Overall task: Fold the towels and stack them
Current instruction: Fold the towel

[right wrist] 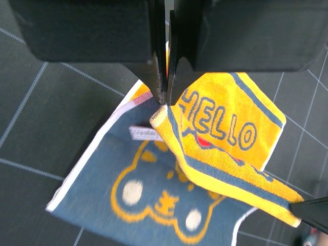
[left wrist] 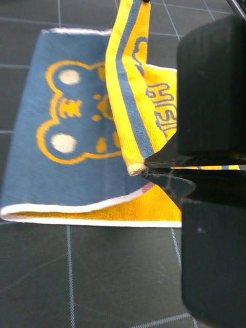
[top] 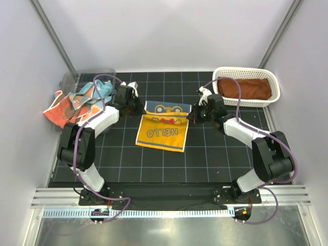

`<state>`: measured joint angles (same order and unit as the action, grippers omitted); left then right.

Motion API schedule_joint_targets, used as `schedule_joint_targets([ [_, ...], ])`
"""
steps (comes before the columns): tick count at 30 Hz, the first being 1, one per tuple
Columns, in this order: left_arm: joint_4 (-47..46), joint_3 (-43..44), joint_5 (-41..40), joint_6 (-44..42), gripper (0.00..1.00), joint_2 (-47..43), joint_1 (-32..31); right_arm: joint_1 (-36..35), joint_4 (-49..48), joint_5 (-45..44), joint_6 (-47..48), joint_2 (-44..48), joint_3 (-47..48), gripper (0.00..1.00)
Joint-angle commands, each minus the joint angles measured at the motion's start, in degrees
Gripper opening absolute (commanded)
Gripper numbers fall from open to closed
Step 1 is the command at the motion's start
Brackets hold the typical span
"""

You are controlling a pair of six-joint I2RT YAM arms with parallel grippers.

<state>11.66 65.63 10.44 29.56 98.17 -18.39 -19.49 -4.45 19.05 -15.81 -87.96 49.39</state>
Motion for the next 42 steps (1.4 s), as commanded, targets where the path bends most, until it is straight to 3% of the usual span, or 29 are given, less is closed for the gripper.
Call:
schedule_joint_targets([
  [1, -0.2, 1.2, -1.6, -0.6, 0.0, -4.6, -0.1, 0.0, -1.1, -1.6, 0.4, 4.2, -0.3, 0.01],
  [8, 3.9, 3.4, -2.1, -1.3, 0.0, -6.6, -0.1, -0.5, -2.1, 0.7, -2.5, 7.5, -2.5, 0.01],
  [20, 4.6, -2.4, -2.7, 0.2, 0.0, -7.4, -0.2, -4.4, -8.2, 0.3, -7.2, 8.7, -11.6, 0.01],
  [42, 8.2, -3.6, -6.8, 2.3, 0.0, -13.4, -1.7, -6.6, -3.7, 0.1, -7.8, 16.5, -12.6, 0.01],
])
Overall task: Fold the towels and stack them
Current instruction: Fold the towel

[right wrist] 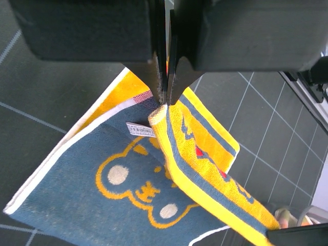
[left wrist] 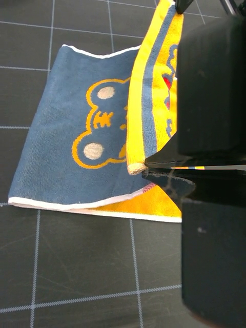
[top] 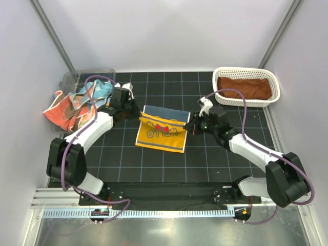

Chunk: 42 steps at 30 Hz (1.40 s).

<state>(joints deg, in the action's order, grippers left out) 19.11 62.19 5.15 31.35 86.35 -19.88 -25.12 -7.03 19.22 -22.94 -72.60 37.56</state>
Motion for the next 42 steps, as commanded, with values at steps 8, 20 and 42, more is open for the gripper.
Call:
schedule_joint_targets([
  [8, -0.7, -6.2, -2.2, 1.6, 0.0, -2.1, -1.2, -2.0, -4.9, -0.3, -2.1, 0.4, -6.4, 0.01],
  [20, -0.3, -8.3, -4.1, 3.2, 0.04, -1.2, -1.7, -2.0, -5.2, 1.6, -2.2, -0.2, -8.5, 0.04],
  [42, 5.4, -4.0, -7.2, 6.1, 0.37, 3.8, -4.6, -2.5, -4.8, 1.5, -7.2, -2.5, -5.4, 0.36],
])
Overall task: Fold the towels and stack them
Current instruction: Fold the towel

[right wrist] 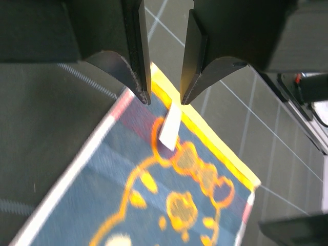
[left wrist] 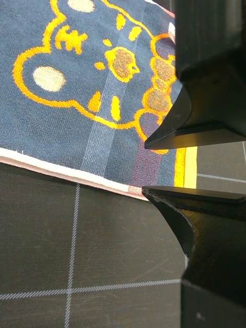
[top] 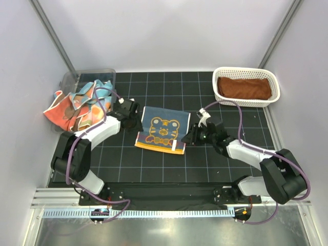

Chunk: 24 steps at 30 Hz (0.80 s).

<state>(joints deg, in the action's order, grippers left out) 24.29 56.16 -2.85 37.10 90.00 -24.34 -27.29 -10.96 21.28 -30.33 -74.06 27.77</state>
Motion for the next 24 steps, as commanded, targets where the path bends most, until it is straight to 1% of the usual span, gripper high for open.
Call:
schedule_joint_targets([
  [1, 0.2, 1.5, 1.5, 1.2, 0.37, 0.3, -0.1, -0.3, -0.6, -1.2, 0.1, -1.4, 5.3, 0.36],
  [4, -0.6, -1.1, 1.2, 4.0, 0.36, 1.1, -0.7, -0.3, 0.4, -5.4, -0.1, -3.2, 5.2, 0.36],
  [6, -1.4, -2.5, 1.4, 5.1, 0.36, 1.8, -0.7, -0.3, 0.0, -6.4, -0.3, -4.2, 4.9, 0.36],
  [8, -1.8, -1.7, 1.9, 5.4, 0.36, 2.5, -0.5, -0.3, 0.9, -8.3, 0.1, -5.4, 5.6, 0.36],
  [9, -1.8, -0.6, 2.2, 4.8, 0.36, 2.7, -0.4, -0.2, 1.9, -9.7, 0.5, -5.4, 7.5, 0.35],
  [10, -1.8, 2.8, 2.6, 4.2, 0.36, 3.0, -0.3, 0.0, 3.3, -11.8, 1.7, -5.3, 8.9, 0.33],
  [11, -2.7, 4.6, 4.7, 2.6, 0.37, 3.8, 0.4, 0.2, 5.3, -13.8, 2.5, -5.6, 10.4, 0.26],
  [13, -4.9, 8.2, 6.4, 1.4, 0.38, 5.4, 1.4, 2.4, 5.4, -13.0, 3.2, -7.0, 15.0, 0.19],
  [14, -5.8, 11.7, 7.2, 0.9, 0.38, 6.7, 1.8, 3.5, 5.0, -12.1, 2.9, -8.5, 16.6, 0.16],
  [15, -5.7, 13.5, 8.1, 0.7, 0.37, 10.0, 2.9, 4.3, 4.8, -9.2, 2.6, -11.9, 19.7, 0.15],
  [17, -5.9, 18.1, 9.9, 0.2, 0.36, 13.1, 3.6, 6.4, 4.5, -7.6, 2.1, -15.5, 22.3, 0.14],
  [18, -6.6, 19.2, 10.9, -0.3, 0.36, 16.1, 3.9, 6.7, 3.9, -6.6, 2.1, -17.0, 24.0, 0.14],
  [20, -7.8, 21.6, 11.6, -0.7, 0.36, 18.6, 4.8, 8.1, 1.9, -6.2, 2.5, -20.8, 25.3, 0.14],
  [21, -8.1, 24.4, 12.9, -1.3, 0.36, 19.9, 5.2, 8.6, 1.8, -6.2, 2.6, -22.3, 27.2, 0.14],
  [22, -8.1, 25.8, 12.8, -1.7, 0.36, 22.9, 5.8, 9.7, 1.8, -6.1, 2.9, -24.9, 28.4, 0.14],
  [24, -7.6, 30.0, 13.0, -2.1, 0.36, 25.6, 6.5, 10.8, 1.7, -5.9, 2.9, -27.5, 31.2, 0.14],
])
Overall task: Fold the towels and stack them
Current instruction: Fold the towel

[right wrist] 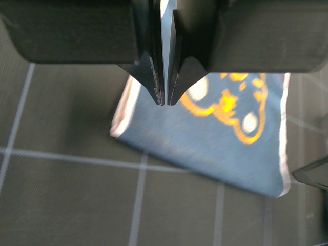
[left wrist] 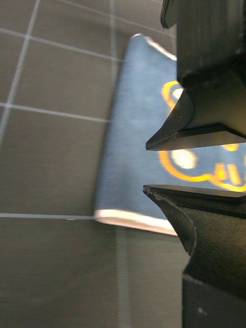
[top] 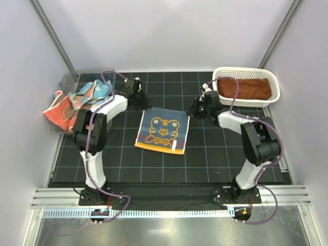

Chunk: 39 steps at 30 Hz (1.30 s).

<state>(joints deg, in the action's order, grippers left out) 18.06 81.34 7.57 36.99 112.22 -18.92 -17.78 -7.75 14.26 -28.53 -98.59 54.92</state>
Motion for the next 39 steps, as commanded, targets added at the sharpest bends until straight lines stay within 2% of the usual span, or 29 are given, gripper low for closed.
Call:
schedule_joint_targets([
  [1, -1.4, 5.9, 3.7, -2.4, 0.36, 6.0, 1.8, 1.8, -1.8, 2.1, 1.1, -5.2, 4.8, 0.14],
  [10, -0.8, 16.8, 5.9, -4.8, 0.37, 16.6, 2.9, 3.3, 0.2, 1.1, 5.8, -13.9, 12.2, 0.15],
  [15, -0.2, 17.9, 8.7, -6.5, 0.4, 15.6, 3.2, 3.7, 3.0, 1.1, 8.8, -14.0, 14.0, 0.19],
  [22, 6.3, 24.2, 11.9, -17.6, 0.53, 13.5, 5.0, 4.2, 13.0, 9.9, 15.3, -12.2, 19.3, 0.46],
  [24, 8.8, 27.7, 16.4, -20.0, 0.57, 16.1, 5.9, 4.5, 16.9, 12.8, 17.6, -13.6, 22.1, 0.49],
  [30, 19.2, 40.4, 20.8, -27.6, 0.55, 24.7, 6.8, 5.2, 23.3, 15.0, 23.3, -16.9, 26.6, 0.51],
  [33, 23.9, 43.1, 21.4, -31.8, 0.55, 27.7, 6.8, 5.7, 27.8, 16.1, 26.1, -18.7, 29.1, 0.52],
  [39, 26.0, 43.6, 21.6, -36.3, 0.53, 29.8, 6.8, 6.4, 30.6, 19.6, 28.3, -22.9, 32.0, 0.51],
])
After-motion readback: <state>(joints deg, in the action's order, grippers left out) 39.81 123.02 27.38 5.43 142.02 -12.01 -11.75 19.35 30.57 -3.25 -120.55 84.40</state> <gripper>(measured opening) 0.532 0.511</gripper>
